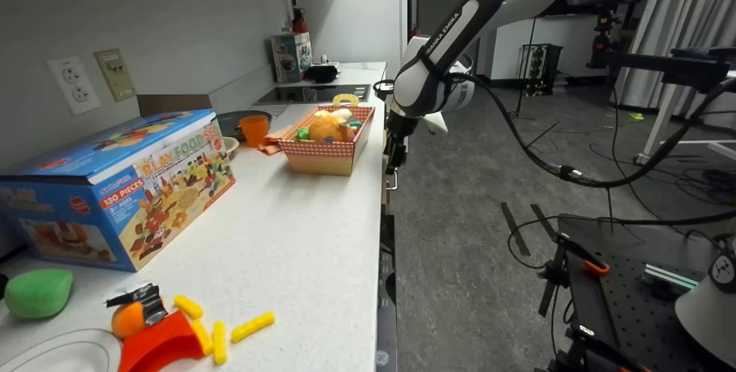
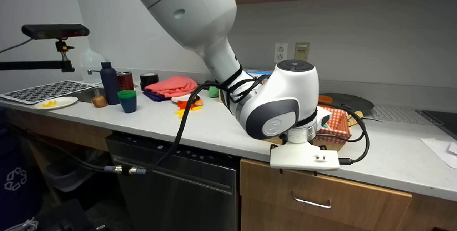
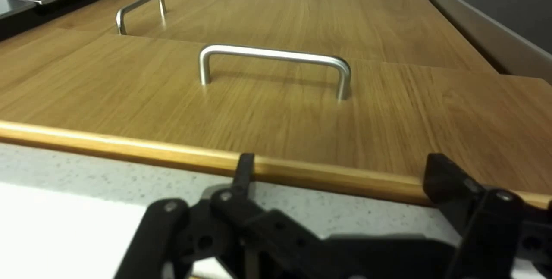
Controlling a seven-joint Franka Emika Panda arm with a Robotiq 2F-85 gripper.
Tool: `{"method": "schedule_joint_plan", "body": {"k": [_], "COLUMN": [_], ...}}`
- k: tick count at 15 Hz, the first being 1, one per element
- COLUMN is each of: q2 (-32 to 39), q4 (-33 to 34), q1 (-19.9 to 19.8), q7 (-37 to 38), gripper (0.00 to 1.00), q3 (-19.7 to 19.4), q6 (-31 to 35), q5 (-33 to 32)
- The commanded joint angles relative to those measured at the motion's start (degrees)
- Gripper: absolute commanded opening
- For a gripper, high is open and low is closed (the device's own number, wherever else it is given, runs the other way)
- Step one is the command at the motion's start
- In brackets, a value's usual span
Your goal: Open the drawer, remove the pineapple plushie from the drawer, put it in the box, and then close the drawer
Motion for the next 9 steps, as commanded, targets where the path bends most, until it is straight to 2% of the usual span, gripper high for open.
{"method": "schedule_joint_plan", "body": {"k": [1, 4, 9], "q2": [-8.09, -16.02, -31.01], "q4": [-10.46, -20.42, -35.74], "q1": [1.16, 0.95, 0.01], "q7": [1.81, 0.85, -2.13], "gripper": [1.0, 1.0, 1.0], "q3": [-1.9, -2.58, -1.2], "q6": [3.44, 8.03, 19.09], "q5": [-1.79, -3.3, -2.98]}}
